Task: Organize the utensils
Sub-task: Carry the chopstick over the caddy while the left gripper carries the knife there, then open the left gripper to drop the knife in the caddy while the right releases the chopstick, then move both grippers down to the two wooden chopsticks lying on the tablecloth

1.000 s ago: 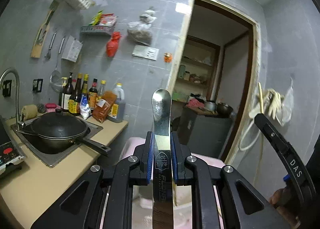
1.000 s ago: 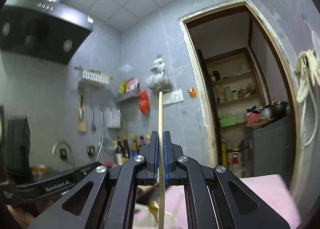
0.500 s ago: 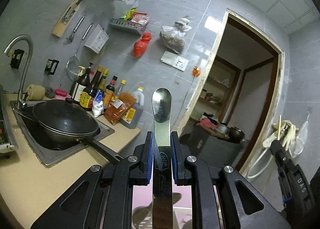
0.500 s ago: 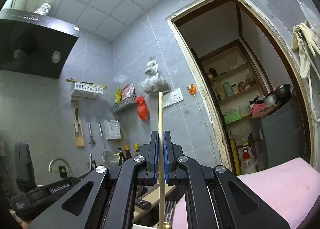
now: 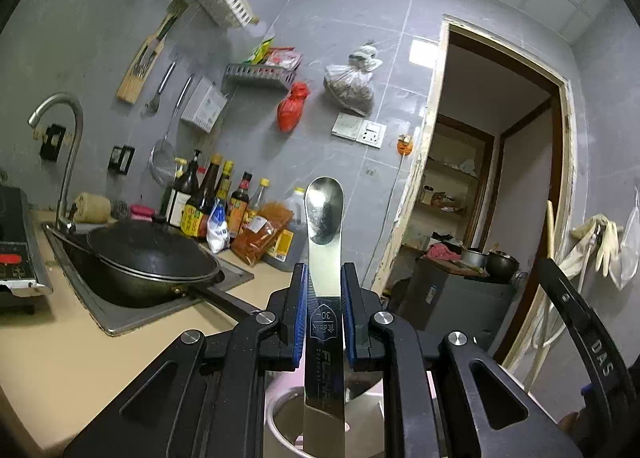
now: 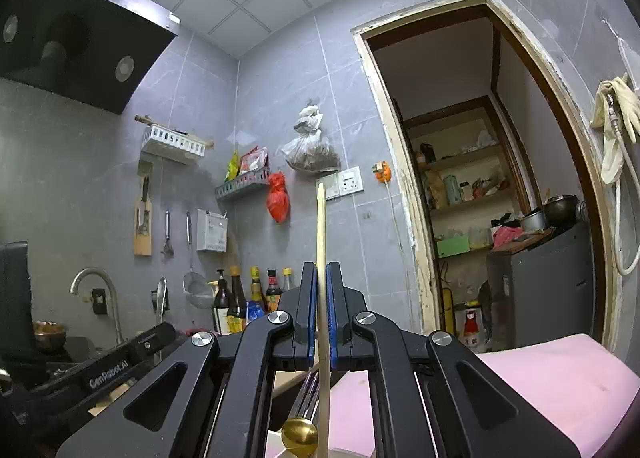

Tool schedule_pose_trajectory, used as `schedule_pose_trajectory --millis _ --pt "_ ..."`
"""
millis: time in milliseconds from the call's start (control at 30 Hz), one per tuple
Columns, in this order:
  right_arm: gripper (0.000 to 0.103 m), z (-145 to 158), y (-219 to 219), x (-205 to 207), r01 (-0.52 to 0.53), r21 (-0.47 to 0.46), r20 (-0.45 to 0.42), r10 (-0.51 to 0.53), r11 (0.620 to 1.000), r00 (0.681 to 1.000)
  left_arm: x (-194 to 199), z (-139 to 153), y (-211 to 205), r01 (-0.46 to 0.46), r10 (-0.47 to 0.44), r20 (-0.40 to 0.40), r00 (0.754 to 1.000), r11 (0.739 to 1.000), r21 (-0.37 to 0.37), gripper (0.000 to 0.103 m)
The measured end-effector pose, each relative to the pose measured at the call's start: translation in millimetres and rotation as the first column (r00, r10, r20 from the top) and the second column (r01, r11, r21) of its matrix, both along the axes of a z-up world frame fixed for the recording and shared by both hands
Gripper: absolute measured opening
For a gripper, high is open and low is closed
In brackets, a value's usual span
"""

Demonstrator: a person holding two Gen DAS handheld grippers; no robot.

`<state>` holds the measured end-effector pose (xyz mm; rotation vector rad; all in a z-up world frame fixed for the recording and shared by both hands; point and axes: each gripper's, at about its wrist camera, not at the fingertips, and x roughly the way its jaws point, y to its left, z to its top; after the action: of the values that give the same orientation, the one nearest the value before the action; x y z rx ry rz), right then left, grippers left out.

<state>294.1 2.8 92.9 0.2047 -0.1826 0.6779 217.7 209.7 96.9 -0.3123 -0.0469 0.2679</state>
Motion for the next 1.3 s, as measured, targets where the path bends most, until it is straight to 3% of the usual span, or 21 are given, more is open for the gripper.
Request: schedule_pose_trajectory --millis 667,733,800,933,1067,1167,1300 --pt "0.007 -17.9 -0.3 3.5 -0.025 -0.053 -0.059 0.022 0.998 0.998 3.0 -20.4 -15.1 0.077 -0.071 -0.081 0.994 0.995 0.068 0.015" --pt "0.012 -17.7 -0.8 2.7 -0.025 -0.050 -0.059 0.022 0.998 0.998 1.5 -19.6 -14.4 0.077 -0.072 -0.076 0.995 0.995 0.066 0.017" --pt "0.024 -16.2 -1.4 2.8 -0.022 -0.042 -0.061 0.020 0.999 0.998 0.6 -18.7 -12.6 0.082 -0.078 -0.074 0.994 0.995 0.055 0.022" --pt "0.025 -11.2 -4.1 0.2 -0.011 -0.029 -0.060 0.009 1.000 0.998 -1.8 -15.8 -8.7 0.092 -0.090 -0.069 0.994 0.996 0.022 0.031" --pt "0.048 -2.8 -12.7 -3.6 0.000 -0.008 -0.074 -0.001 1.000 0.997 -4.3 -11.2 -7.2 0.094 -0.093 -0.085 0.992 0.996 0.005 0.042" --pt "0.054 3.1 -22.6 -7.8 -0.018 -0.017 -0.089 0.017 1.000 0.996 -7.9 -8.4 -6.5 0.104 -0.104 -0.113 0.988 0.995 -0.001 0.047" --pt "0.079 6.7 -40.0 -22.4 -0.025 -0.059 -0.073 0.021 0.998 0.997 -16.5 -8.0 -10.8 0.126 -0.124 -0.135 0.983 0.992 0.007 0.060"
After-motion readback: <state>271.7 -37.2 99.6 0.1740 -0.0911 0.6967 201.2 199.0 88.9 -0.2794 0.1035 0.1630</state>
